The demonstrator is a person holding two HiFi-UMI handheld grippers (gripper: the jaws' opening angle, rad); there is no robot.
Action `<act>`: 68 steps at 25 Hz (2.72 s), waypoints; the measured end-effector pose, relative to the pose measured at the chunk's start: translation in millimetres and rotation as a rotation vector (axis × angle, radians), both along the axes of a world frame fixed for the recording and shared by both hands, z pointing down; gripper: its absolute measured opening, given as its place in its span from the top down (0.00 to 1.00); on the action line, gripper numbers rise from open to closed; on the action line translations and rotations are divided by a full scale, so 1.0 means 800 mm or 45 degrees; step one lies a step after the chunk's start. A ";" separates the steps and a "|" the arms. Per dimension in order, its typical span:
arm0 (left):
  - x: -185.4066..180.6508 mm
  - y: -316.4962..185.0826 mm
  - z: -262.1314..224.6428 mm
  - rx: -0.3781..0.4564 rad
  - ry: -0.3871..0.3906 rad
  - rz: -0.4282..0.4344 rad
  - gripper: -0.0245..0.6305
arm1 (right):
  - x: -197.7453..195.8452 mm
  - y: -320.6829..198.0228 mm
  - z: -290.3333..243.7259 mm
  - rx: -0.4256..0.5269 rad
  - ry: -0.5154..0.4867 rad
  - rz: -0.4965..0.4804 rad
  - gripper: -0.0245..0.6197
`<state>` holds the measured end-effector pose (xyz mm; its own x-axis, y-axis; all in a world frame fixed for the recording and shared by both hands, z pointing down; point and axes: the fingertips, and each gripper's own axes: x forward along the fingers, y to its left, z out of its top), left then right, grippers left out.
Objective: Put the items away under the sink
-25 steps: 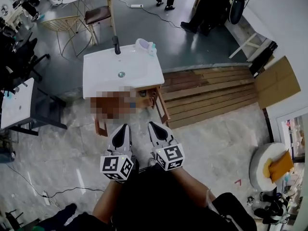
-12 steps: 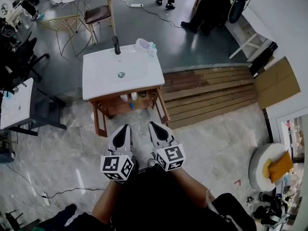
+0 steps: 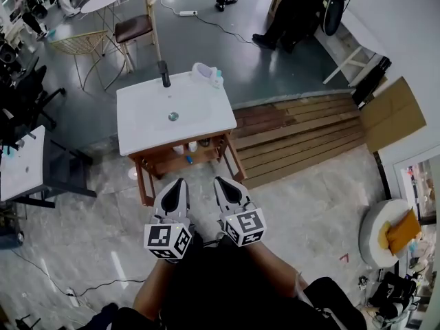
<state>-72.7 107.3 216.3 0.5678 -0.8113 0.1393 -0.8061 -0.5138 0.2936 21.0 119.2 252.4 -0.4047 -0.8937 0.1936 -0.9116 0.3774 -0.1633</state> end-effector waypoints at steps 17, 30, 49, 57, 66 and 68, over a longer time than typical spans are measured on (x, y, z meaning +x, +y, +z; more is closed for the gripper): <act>-0.071 -0.094 -0.004 0.017 0.065 0.070 0.95 | -0.054 -0.071 -0.002 0.052 0.040 0.122 0.94; -0.015 -0.190 0.007 0.014 0.048 0.116 0.95 | 0.003 -0.187 0.007 0.075 0.084 0.151 0.94; 0.128 -0.403 0.048 -0.066 0.058 0.125 0.95 | 0.134 -0.410 0.081 -0.022 0.056 0.122 0.94; 0.169 -0.485 0.080 -0.113 0.018 0.111 0.95 | 0.177 -0.496 0.116 -0.046 0.083 0.129 0.94; 0.201 -0.534 0.121 -0.178 0.010 0.088 0.95 | 0.201 -0.571 0.176 -0.061 0.076 0.124 0.78; 0.204 -0.541 0.129 -0.189 0.007 0.081 0.95 | 0.204 -0.580 0.193 -0.040 0.145 0.095 0.76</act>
<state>90.9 -325.1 319.8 0.6182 -0.7446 0.2518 -0.7716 -0.5140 0.3747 184.1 -344.7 406.6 -0.3113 -0.9133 0.2627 -0.9501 0.3043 -0.0681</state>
